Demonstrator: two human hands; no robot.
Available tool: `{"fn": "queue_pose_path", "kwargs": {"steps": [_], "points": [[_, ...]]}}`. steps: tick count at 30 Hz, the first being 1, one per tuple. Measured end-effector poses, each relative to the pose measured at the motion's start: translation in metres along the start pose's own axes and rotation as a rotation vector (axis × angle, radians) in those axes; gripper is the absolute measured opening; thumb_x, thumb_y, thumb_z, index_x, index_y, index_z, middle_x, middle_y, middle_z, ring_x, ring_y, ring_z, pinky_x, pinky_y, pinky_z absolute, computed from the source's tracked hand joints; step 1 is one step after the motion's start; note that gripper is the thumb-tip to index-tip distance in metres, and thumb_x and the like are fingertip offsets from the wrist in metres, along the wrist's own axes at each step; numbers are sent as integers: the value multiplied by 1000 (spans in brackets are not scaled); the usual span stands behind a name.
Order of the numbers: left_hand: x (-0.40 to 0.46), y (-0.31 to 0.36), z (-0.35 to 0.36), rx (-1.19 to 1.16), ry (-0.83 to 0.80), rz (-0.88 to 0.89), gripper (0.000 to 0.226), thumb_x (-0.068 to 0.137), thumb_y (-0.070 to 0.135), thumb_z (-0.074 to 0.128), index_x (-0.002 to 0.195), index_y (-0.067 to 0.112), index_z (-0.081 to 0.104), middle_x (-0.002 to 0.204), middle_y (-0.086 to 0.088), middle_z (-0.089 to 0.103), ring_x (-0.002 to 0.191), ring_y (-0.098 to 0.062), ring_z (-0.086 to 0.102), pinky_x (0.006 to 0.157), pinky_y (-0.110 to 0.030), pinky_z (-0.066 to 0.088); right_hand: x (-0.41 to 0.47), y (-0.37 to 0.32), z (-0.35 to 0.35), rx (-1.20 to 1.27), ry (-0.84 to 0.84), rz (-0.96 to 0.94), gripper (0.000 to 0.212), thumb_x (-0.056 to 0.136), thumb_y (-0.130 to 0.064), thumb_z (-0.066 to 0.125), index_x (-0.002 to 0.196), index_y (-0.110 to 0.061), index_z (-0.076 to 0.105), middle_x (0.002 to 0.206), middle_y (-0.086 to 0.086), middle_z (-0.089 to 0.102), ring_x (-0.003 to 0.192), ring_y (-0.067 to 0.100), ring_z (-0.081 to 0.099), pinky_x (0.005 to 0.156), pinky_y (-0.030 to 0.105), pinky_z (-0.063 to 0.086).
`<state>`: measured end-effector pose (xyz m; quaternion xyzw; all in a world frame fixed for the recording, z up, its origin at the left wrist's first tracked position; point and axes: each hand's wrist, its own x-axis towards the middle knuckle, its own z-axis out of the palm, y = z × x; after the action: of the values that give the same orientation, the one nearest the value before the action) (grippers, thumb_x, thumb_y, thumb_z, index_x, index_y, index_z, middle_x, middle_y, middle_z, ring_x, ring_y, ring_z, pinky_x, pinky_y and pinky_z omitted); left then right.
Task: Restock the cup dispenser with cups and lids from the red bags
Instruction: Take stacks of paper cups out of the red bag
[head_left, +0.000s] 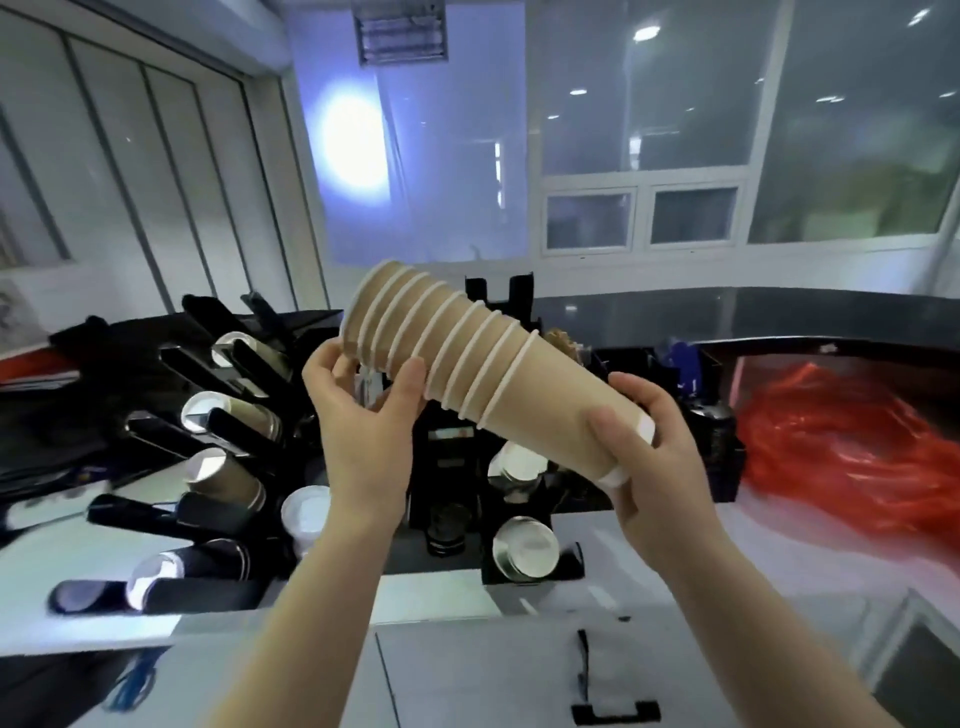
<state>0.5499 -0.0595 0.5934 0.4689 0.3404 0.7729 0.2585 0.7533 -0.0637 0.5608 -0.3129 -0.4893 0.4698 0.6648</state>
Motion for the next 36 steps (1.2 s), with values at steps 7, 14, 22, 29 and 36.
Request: {"fn": "queue_pose_path", "kwargs": {"steps": [7,14,22,29,36], "points": [[70,-14,-74,-26,175,-14,40,89,26,65,119,26,39,128,-14,54,110,-24,63,80,-30,56,49,36,111,158,-97,-78,89,54,-21,89,130,-35,44,123,0,56,113,22,60,90,39,54],[155,-22,-150,333,125,-43,45,92,33,58,133,40,41,112,1,65,103,-19,65,82,-36,54,118,66,200,180,-142,-106,68,56,-27,87,114,-30,51,105,-9,65,101,14,65,95,47,52],[224,-36,-224,543,-83,-135,38,80,19,59,105,48,64,97,5,72,94,-15,64,81,-35,50,168,84,279,59,-150,-190,66,52,-46,82,110,-37,52,113,-1,59,109,22,61,93,49,52],[289,-67,-263,575,-144,-321,68,68,17,59,133,28,46,100,1,70,90,-13,66,85,-42,56,175,98,343,-262,-138,-421,72,63,-31,83,122,-42,44,117,-23,52,110,5,54,93,37,52],[320,-79,-285,489,-191,-337,17,84,24,61,88,37,71,76,18,72,72,2,64,58,-18,44,196,84,405,-468,-84,-574,77,66,-39,82,132,-34,43,114,-35,49,105,-10,50,92,20,46]]}}
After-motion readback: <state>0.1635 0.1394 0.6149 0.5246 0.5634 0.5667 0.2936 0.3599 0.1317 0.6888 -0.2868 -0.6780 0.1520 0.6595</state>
